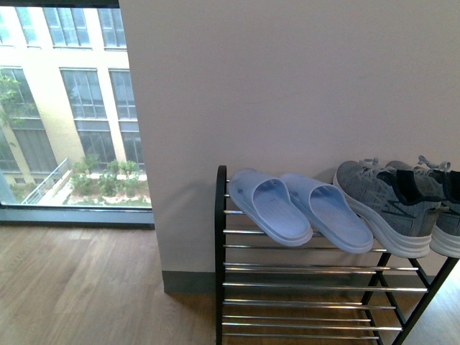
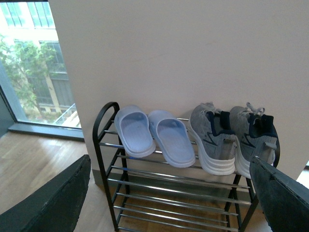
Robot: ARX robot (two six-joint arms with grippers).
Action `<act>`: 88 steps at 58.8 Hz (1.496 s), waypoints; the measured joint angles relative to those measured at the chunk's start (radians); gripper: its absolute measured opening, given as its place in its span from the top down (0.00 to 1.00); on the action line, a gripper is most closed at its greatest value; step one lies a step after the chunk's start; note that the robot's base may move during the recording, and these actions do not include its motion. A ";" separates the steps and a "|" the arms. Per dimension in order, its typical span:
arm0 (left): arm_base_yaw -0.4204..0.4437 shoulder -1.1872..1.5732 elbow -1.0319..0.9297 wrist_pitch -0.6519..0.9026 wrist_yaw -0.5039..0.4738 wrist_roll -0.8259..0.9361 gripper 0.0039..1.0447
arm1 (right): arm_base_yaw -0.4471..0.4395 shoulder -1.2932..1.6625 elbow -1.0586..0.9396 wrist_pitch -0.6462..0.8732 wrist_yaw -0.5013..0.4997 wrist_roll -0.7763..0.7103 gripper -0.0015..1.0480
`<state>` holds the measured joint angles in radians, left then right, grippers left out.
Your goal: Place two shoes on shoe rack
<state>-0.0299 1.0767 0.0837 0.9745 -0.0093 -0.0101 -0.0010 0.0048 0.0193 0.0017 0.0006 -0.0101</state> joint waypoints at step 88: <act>0.026 -1.031 -0.070 -0.960 0.009 0.000 0.99 | 0.000 0.000 0.000 0.000 0.000 0.000 0.09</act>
<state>-0.0036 0.0456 0.0139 0.0147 -0.0006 -0.0097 -0.0010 0.0048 0.0193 0.0017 0.0006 -0.0101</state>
